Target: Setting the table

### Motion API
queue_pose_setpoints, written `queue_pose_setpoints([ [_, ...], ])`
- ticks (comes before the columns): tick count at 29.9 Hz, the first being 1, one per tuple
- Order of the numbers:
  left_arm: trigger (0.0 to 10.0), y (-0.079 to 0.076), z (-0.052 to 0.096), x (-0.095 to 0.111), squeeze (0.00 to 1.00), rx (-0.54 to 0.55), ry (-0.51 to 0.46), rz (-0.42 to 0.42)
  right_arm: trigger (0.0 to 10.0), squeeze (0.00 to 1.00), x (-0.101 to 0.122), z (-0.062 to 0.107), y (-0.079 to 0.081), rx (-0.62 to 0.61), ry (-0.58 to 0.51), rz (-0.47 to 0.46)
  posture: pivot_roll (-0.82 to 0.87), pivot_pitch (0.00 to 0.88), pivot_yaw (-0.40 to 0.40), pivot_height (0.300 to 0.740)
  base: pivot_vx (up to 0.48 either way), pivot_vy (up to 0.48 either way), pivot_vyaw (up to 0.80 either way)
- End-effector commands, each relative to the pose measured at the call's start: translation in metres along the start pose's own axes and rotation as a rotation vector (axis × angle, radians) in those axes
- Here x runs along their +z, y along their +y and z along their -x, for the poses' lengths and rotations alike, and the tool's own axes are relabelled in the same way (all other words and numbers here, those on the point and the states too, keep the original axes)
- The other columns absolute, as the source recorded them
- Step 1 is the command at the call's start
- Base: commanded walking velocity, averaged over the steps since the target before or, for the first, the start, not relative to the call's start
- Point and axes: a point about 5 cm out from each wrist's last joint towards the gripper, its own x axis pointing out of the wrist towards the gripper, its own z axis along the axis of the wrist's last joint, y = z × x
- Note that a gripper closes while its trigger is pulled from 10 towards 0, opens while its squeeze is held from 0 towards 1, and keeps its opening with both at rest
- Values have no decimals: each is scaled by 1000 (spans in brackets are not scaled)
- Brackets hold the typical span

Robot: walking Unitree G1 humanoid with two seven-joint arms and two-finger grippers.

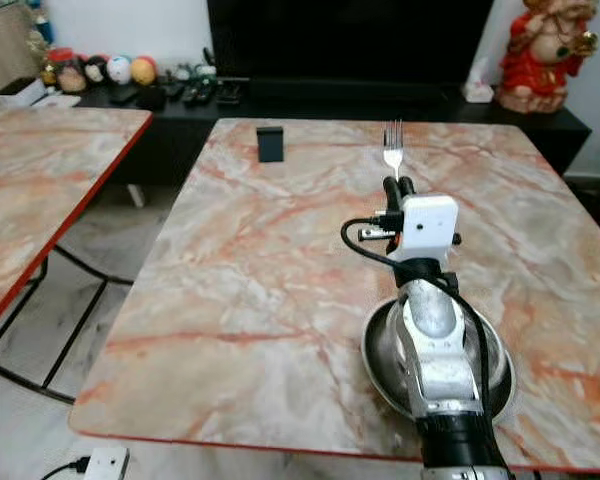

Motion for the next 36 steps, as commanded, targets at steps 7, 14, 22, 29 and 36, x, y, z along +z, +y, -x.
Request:
queue_pose_setpoints([
  [7, 10000, 5, 3, -8, 0, 11, 15, 2, 10000, 0, 4, -2, -3, -7, -19, 6, -82, 0, -14, 740, 0, 0, -409],
  [14, 10000, 9, 6, -15, 0, 17, 32, -9, 10000, 0, 3, -2, -3, -9, -14, -1, -82, 0, -10, 740, 0, 0, 0],
  [22, 10000, 11, 7, -19, 0, 22, 46, -15, 10000, 0, 3, -2, -3, -11, -11, 2, -81, 0, -11, 740, 0, 0, 0],
  [29, 10000, 17, 11, -25, 0, 28, 59, -3, 10000, 0, 3, -3, -2, -7, -9, 1, -77, 0, -13, 740, 0, 0, 0],
  [36, 10000, 4, 5, -15, 0, 12, 44, 0, 10000, 0, 2, -2, -3, -6, -6, 2, -76, 0, -15, 740, -44, 0, 0],
])
